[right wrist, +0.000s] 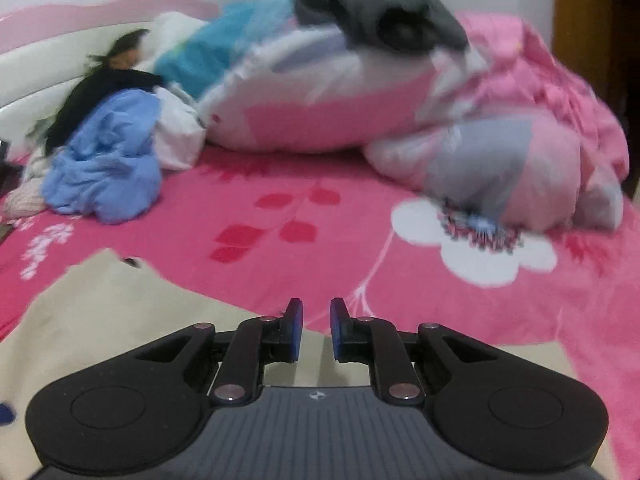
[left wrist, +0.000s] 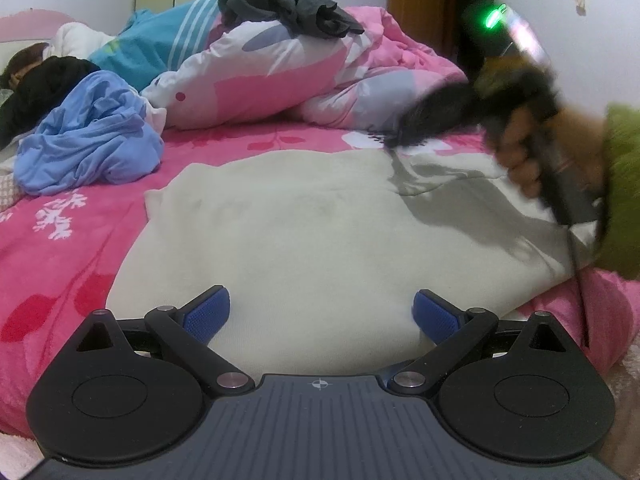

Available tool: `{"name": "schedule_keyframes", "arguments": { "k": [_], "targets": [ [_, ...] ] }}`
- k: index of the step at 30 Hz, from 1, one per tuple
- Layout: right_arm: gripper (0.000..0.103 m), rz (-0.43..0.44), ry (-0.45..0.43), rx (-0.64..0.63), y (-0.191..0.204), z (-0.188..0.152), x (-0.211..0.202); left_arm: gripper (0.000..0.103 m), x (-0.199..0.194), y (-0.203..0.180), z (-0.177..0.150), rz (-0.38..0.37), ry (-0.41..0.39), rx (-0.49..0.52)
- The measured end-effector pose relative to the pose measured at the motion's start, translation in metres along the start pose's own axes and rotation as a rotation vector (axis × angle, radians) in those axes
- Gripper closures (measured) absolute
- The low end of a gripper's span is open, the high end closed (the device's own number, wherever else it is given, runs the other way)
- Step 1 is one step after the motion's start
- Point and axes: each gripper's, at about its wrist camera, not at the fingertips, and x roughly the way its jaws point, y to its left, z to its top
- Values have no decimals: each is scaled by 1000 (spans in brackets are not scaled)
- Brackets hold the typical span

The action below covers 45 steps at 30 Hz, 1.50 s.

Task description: Fold clothes

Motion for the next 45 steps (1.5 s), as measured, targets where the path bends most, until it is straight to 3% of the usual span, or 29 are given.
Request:
{"name": "schedule_keyframes", "arguments": {
  "k": [2, 5, 8, 11, 13, 15, 18, 21, 24, 26, 30, 34, 36, 38, 39, 40, 45],
  "targets": [
    [89, -23, 59, 32, -6, -16, 30, 3, -1, 0, 1, -6, -1, -1],
    [88, -16, 64, 87, -11, -7, 21, 3, -4, 4, 2, -22, 2, 2],
    [88, -24, -19, 80, -7, 2, -11, 3, -16, 14, 7, -19, -14, -51],
    [87, 61, -118, 52, 4, 3, -58, 3, -37, 33, 12, -30, -66, -130],
    [86, 104, -170, -34, 23, -8, -88, 2, -48, 53, 16, -25, -78, -216],
    [73, 158, -203, -110, 43, -21, -109, 2, -55, 77, 19, -21, -70, -326],
    [63, 230, -240, -229, 79, -47, -127, 3, -57, 115, 20, -9, -40, -514],
    [55, 275, -271, -395, 126, -76, -136, 3, -58, 138, 16, 18, -11, -605],
    [53, 303, -308, -583, 174, -104, -140, 3, -61, 150, 11, -3, -3, -673],
    [52, 291, -317, -705, 202, -120, -136, 3, -63, 152, 8, -15, 1, -693],
    [53, 171, -354, -912, 244, -142, -118, 3, -62, 152, 3, -20, 23, -701],
    [54, 123, -329, -1027, 265, -153, -96, 3, -60, 156, -2, -62, 31, -747],
    [55, 94, -338, -1040, 269, -155, -88, 3, -59, 158, -3, -73, 33, -761],
    [66, 79, -341, -1006, 271, -148, -85, 3, -58, 160, -3, -79, 34, -766],
    [77, 84, -338, -966, 269, -144, -86, 3, -57, 161, -2, -84, 34, -769],
    [80, 89, -340, -920, 267, -139, -88, 3, -56, 162, -1, -90, 34, -772],
    [82, 108, -374, -721, 247, -118, -109, 3, -44, 173, 5, -198, 24, -851]
  ]
}}
